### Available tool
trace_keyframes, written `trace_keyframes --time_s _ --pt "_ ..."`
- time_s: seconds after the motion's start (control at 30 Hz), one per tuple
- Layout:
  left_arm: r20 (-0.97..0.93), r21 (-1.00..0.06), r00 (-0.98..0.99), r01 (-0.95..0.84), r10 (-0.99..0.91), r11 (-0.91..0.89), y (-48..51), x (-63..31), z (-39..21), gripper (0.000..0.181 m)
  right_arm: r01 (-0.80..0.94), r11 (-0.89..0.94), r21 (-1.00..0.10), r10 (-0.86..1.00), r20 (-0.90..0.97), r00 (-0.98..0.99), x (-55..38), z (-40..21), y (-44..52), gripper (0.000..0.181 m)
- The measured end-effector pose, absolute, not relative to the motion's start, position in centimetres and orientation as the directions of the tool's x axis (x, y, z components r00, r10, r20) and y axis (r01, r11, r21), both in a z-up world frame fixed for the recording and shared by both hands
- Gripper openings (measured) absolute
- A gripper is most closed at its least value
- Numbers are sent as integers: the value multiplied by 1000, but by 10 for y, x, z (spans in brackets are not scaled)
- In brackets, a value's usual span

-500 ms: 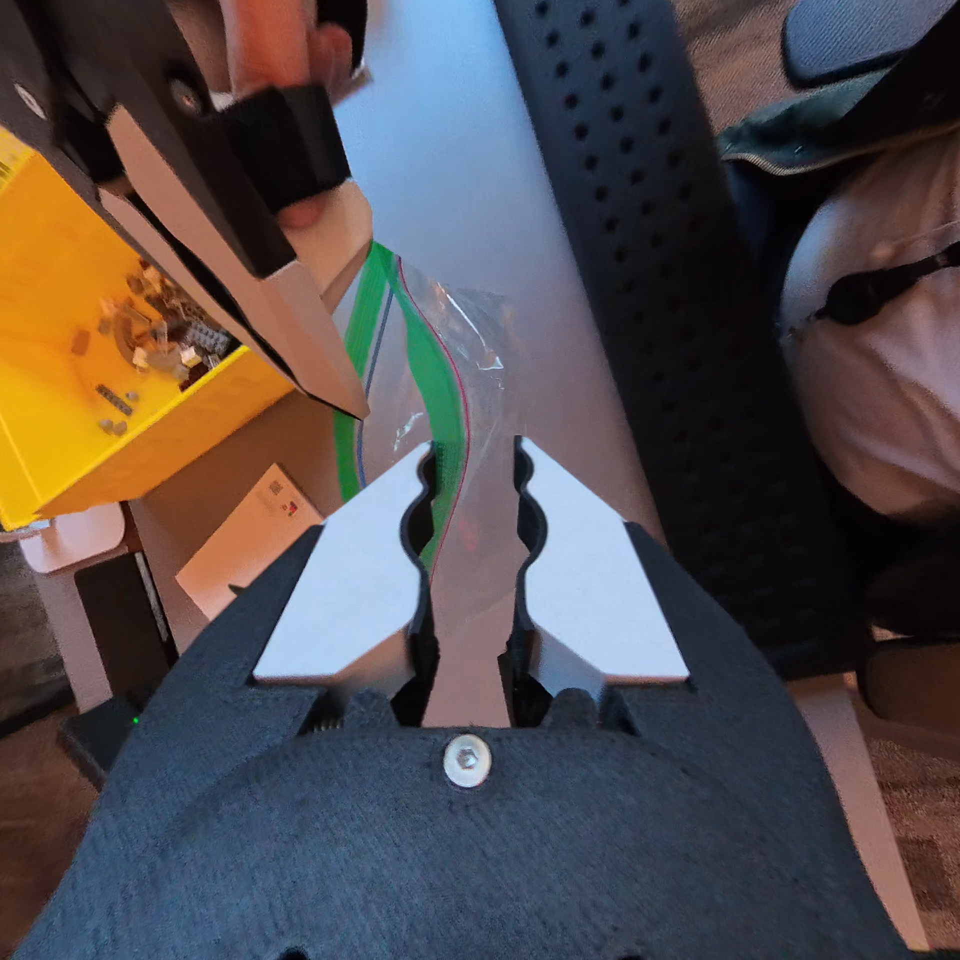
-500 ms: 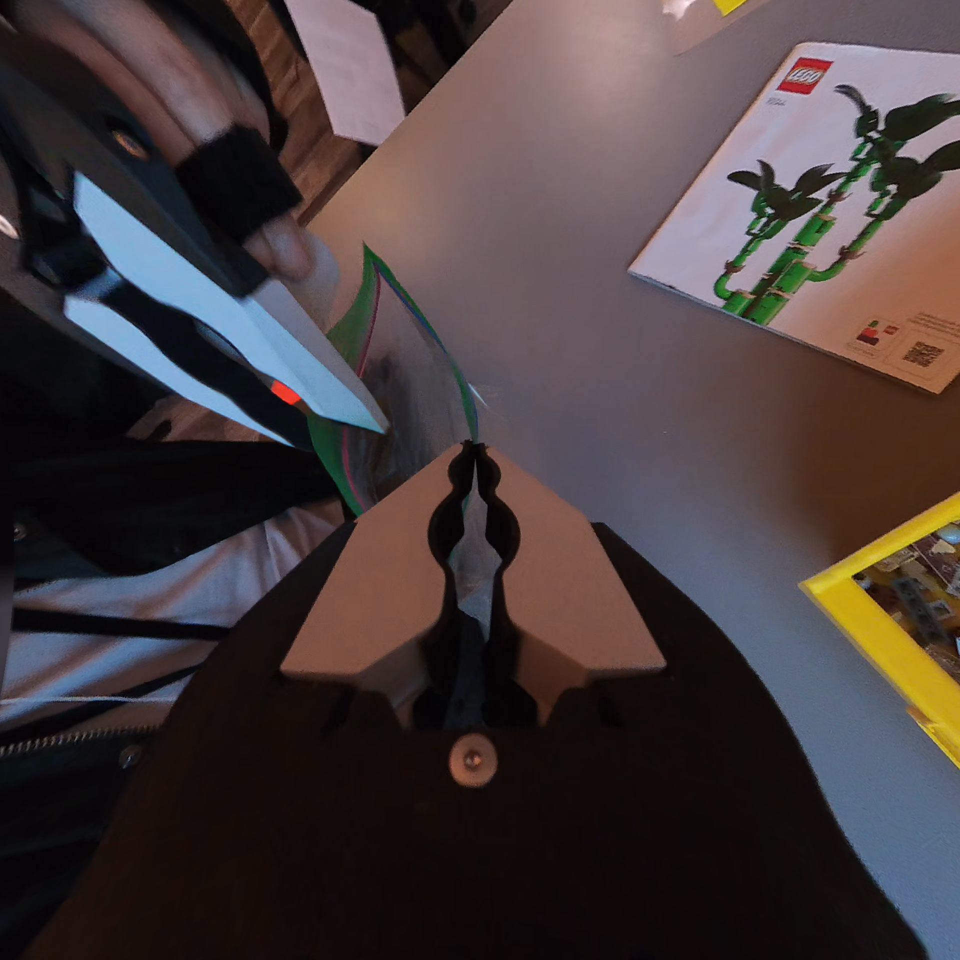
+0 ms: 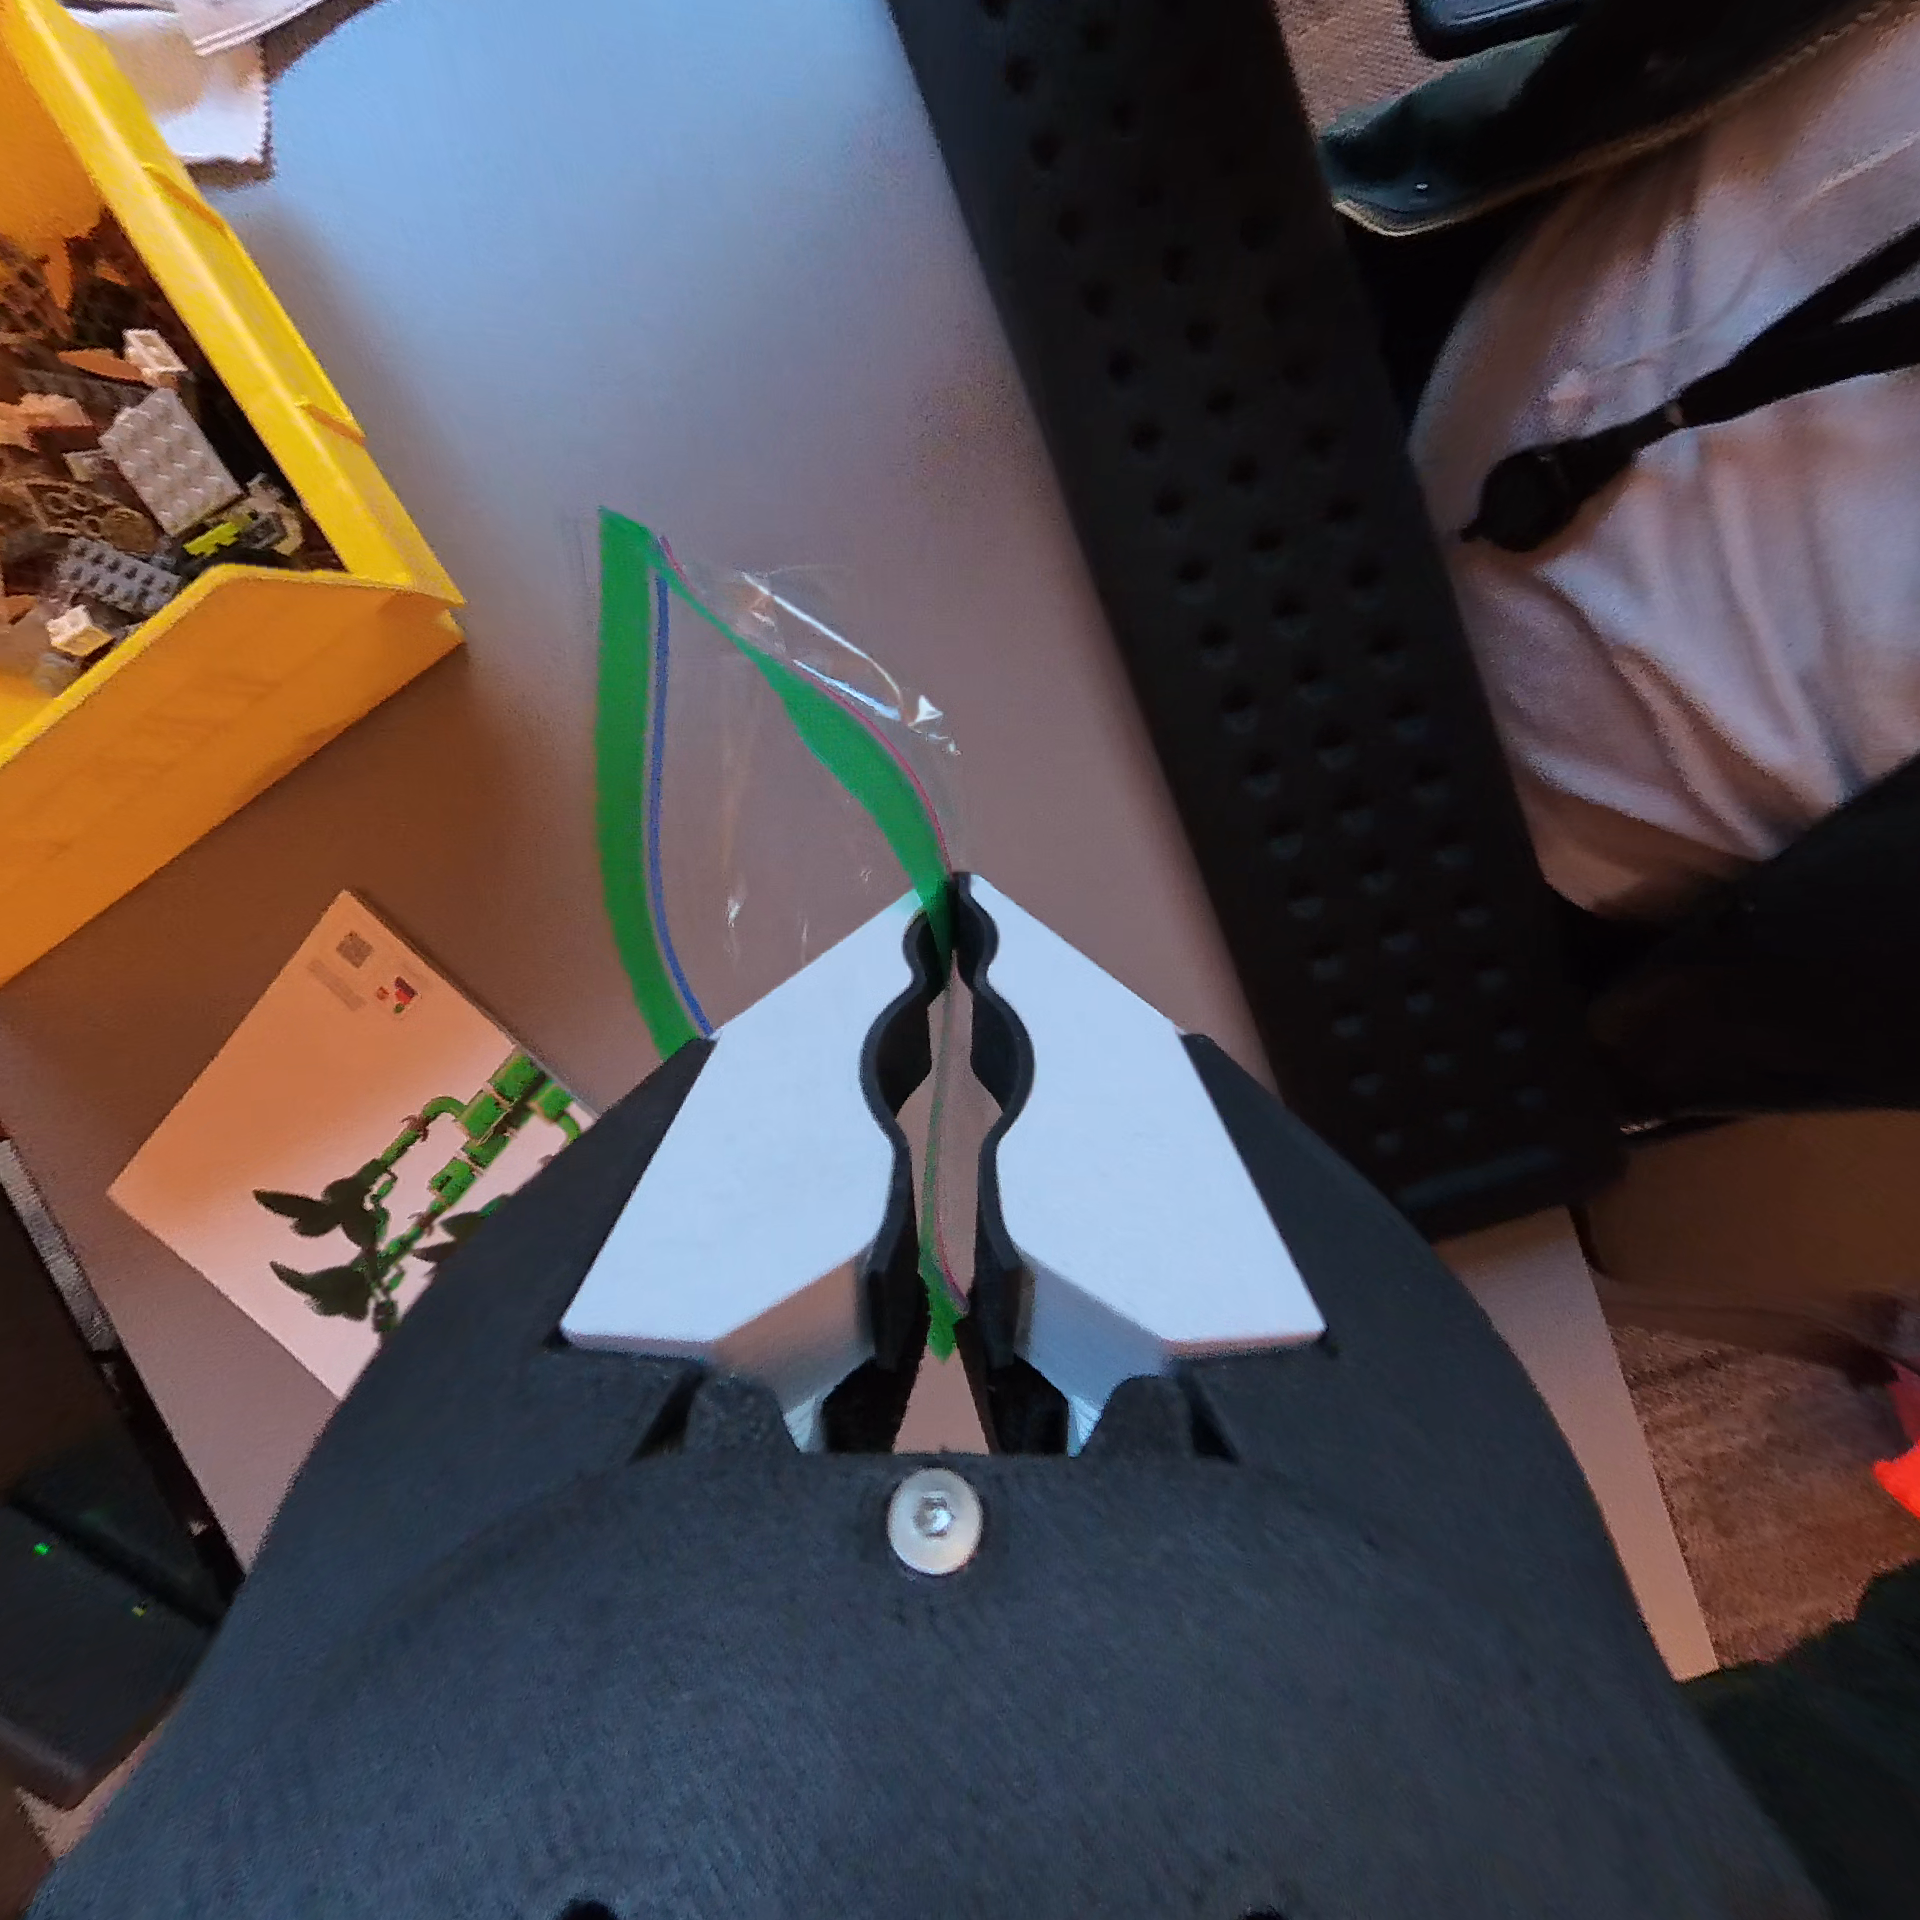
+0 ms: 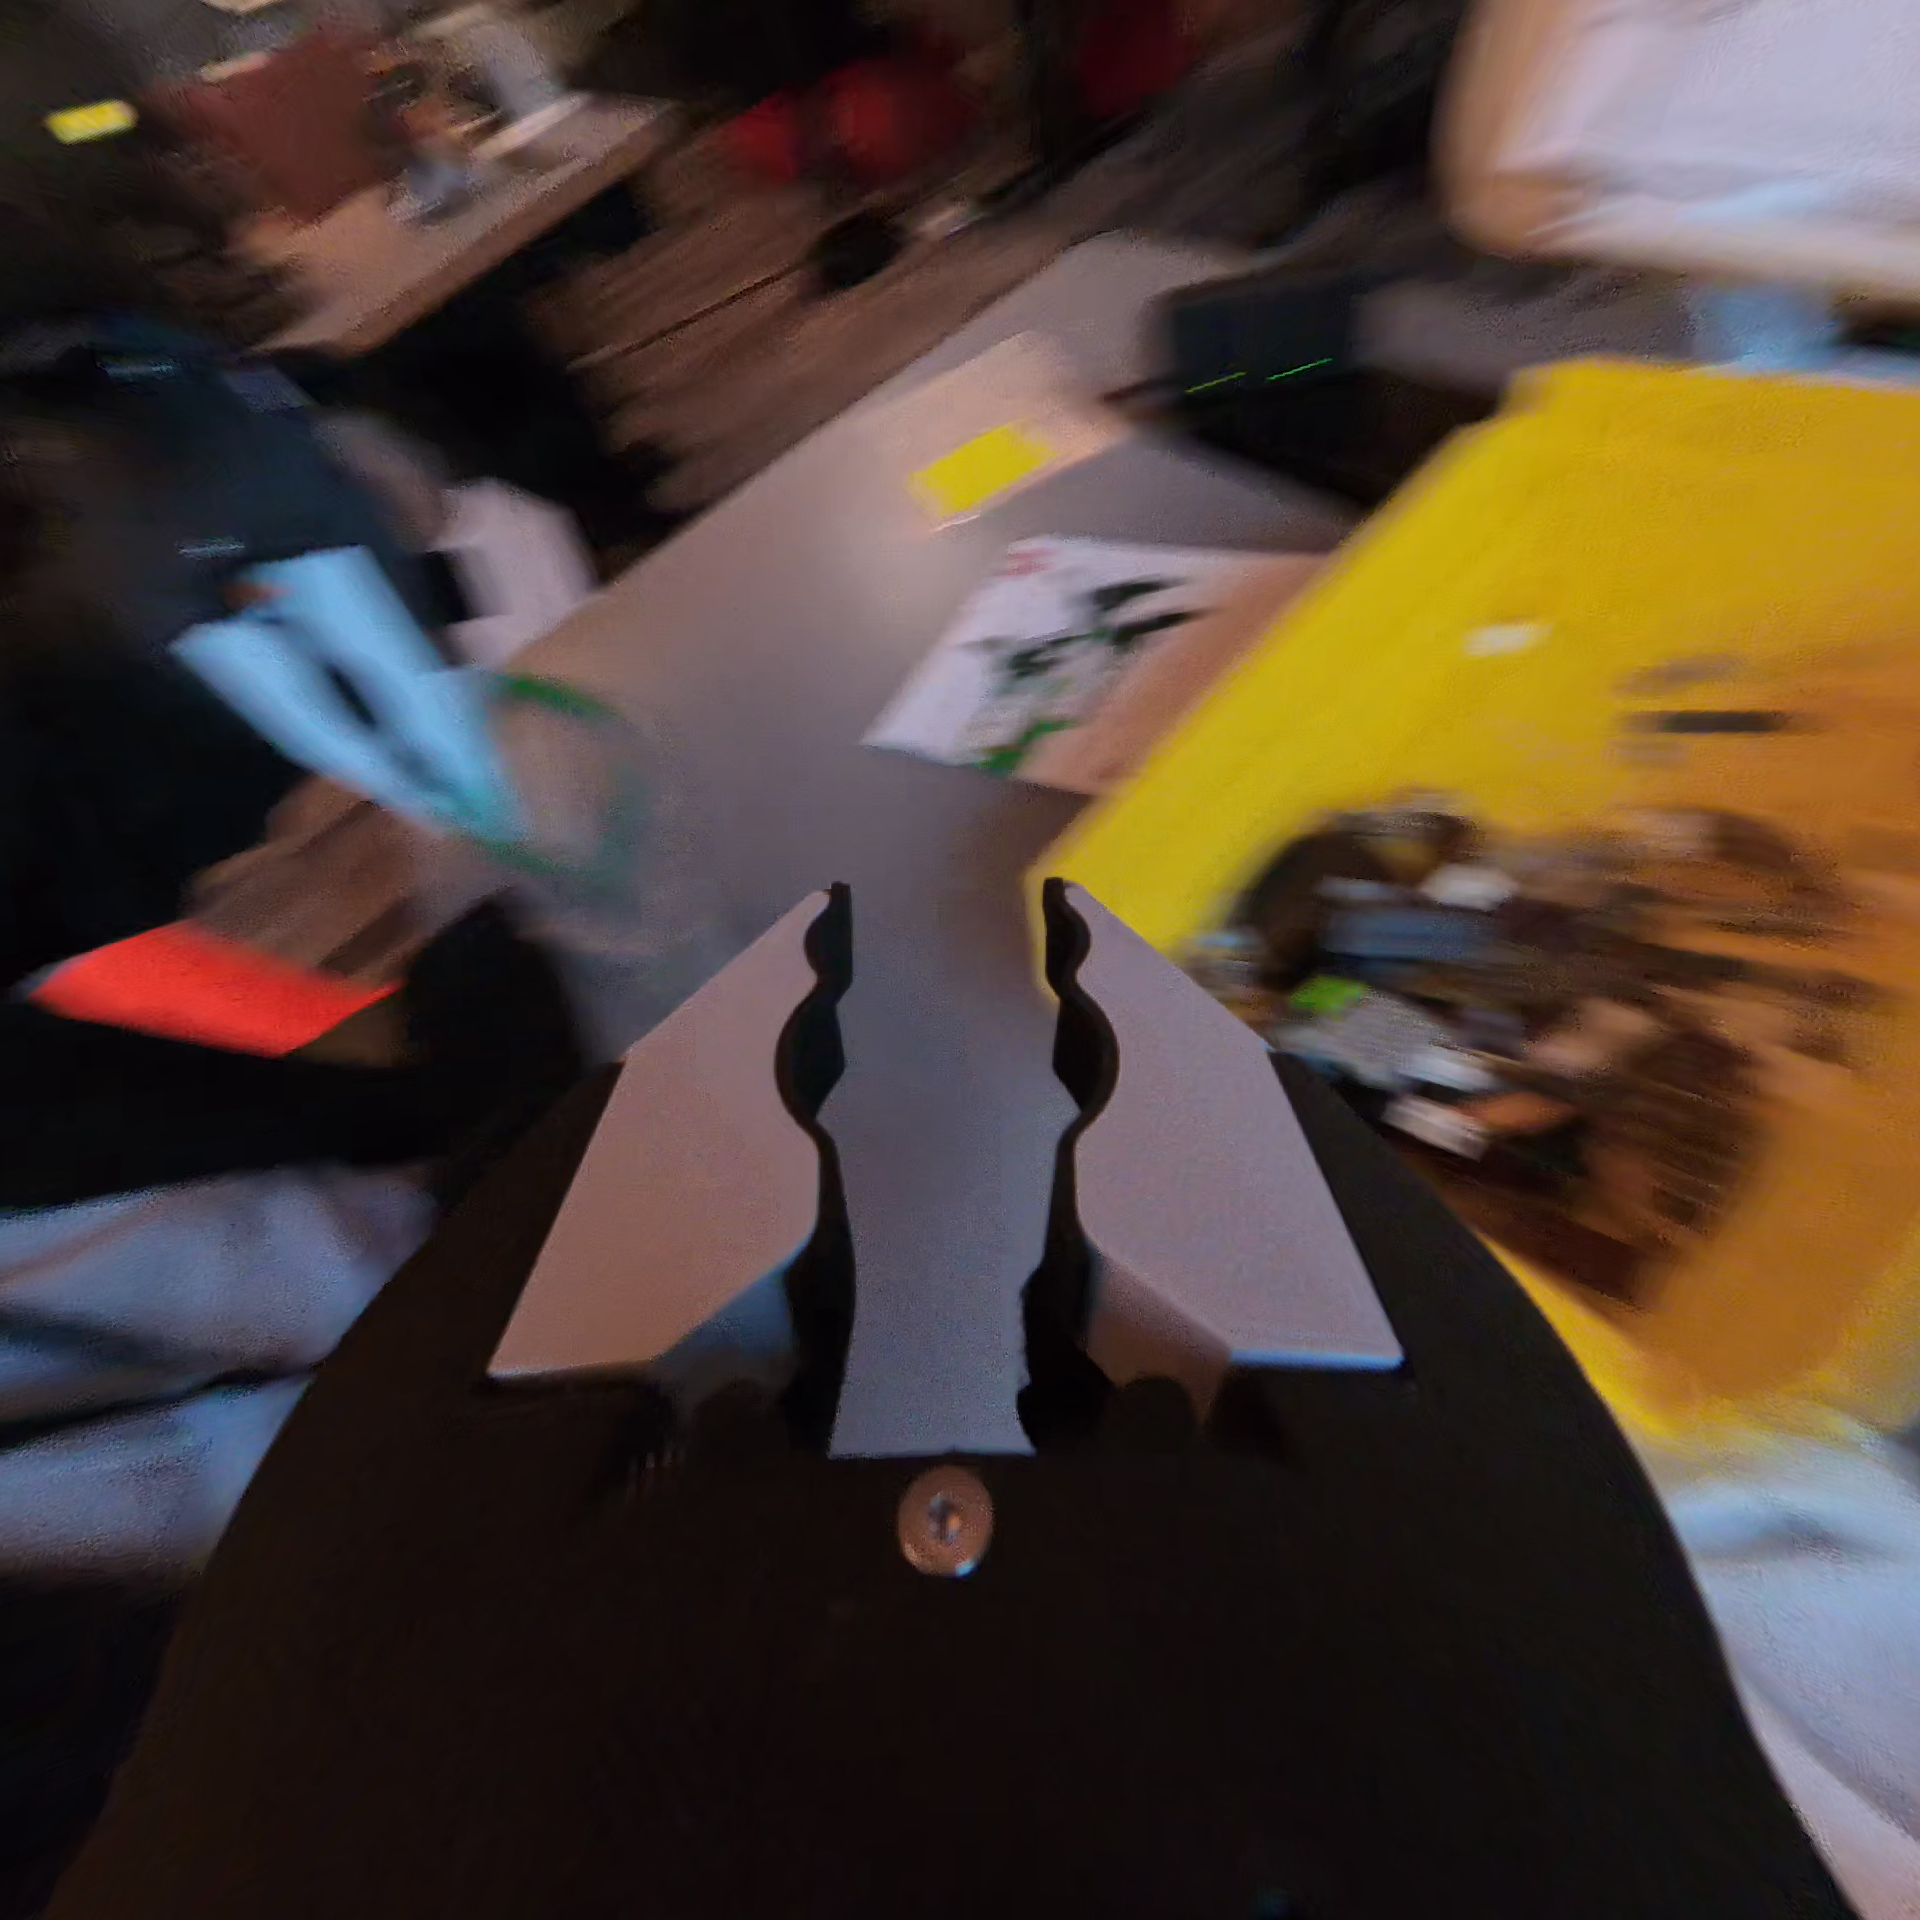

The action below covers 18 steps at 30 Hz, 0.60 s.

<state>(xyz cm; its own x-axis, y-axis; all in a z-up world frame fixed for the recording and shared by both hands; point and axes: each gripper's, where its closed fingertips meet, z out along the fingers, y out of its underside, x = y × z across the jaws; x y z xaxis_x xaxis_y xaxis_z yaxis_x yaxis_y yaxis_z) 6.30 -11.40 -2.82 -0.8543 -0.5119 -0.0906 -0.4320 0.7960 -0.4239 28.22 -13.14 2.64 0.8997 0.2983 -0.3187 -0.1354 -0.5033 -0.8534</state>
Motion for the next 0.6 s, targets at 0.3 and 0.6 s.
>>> trace_keyframes --time_s 0.3,0.6 --pt "68 -470 -916 -379 -396 797 -120 34 -5 0 -142 -503 -853 -315 28 949 460 -68 -150 61" --pt "168 -534 -888 -447 -428 717 -117 28 1 0 -278 -626 -728 -356 -49 933 452 -113 -135 4"
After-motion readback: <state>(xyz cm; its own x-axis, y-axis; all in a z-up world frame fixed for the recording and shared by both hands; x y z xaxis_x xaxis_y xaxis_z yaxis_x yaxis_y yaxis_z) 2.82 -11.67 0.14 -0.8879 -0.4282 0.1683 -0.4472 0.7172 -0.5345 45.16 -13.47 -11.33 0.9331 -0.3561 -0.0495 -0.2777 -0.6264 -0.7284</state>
